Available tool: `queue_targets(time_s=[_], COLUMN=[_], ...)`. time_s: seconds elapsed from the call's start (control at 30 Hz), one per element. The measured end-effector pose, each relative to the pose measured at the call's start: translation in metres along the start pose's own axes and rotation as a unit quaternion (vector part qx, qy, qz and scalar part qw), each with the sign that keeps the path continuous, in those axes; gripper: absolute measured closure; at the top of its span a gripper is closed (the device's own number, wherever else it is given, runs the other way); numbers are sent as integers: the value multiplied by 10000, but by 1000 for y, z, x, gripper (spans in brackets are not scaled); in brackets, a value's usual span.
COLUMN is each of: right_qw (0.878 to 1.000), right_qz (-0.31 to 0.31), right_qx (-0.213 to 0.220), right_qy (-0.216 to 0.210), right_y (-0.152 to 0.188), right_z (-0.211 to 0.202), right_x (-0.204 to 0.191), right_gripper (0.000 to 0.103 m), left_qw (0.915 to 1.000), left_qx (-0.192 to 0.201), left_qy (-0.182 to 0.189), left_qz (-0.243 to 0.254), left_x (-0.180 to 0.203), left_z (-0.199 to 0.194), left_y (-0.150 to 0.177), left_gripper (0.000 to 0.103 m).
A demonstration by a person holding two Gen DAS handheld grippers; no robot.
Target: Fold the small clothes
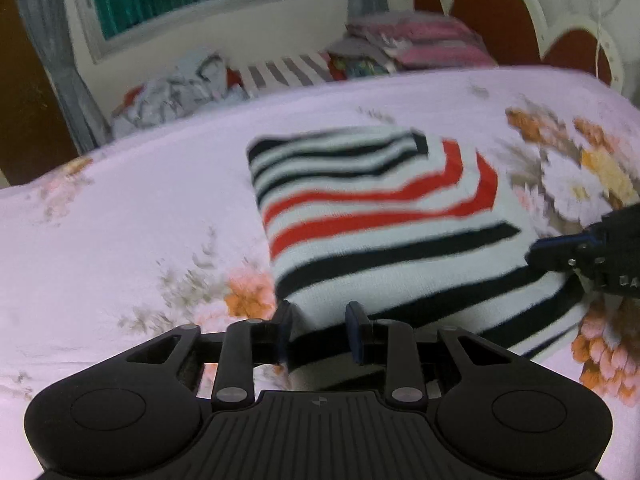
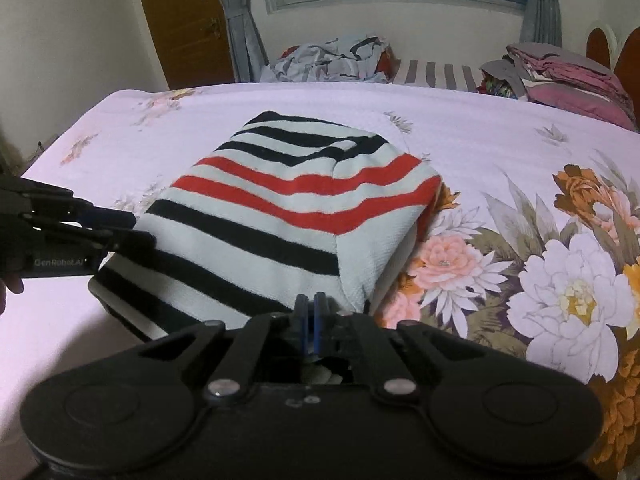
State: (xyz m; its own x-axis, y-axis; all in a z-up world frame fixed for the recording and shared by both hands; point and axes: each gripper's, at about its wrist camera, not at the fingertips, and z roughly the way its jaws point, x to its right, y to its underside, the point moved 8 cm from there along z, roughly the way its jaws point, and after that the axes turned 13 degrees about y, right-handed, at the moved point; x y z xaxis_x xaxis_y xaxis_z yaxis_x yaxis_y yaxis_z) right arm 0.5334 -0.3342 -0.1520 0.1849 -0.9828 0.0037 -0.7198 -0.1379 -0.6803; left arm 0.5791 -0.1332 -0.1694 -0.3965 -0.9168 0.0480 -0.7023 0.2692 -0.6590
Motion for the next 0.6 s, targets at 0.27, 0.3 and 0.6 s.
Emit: queue_targets(time_s=[0.27, 0.3, 0.6], right_qw=[9748, 9693, 9254], right_qz=[2057, 2239, 3321], right_qx=[-182, -240, -990], right_qy=[-840, -985, -1535], right_y=[-10, -11, 2], right_z=[10, 15, 69], right_x=[59, 63, 85], right_gripper=[39, 39, 39], left_qw=[9980, 9970, 9833], left_qx=[283, 270, 23], left_qy=[203, 277, 795], left_qz=[-525, -665, -1637], left_x=[-26, -30, -53], left_z=[6, 9, 53], left_y=[-12, -13, -8], left_gripper=[6, 6, 11])
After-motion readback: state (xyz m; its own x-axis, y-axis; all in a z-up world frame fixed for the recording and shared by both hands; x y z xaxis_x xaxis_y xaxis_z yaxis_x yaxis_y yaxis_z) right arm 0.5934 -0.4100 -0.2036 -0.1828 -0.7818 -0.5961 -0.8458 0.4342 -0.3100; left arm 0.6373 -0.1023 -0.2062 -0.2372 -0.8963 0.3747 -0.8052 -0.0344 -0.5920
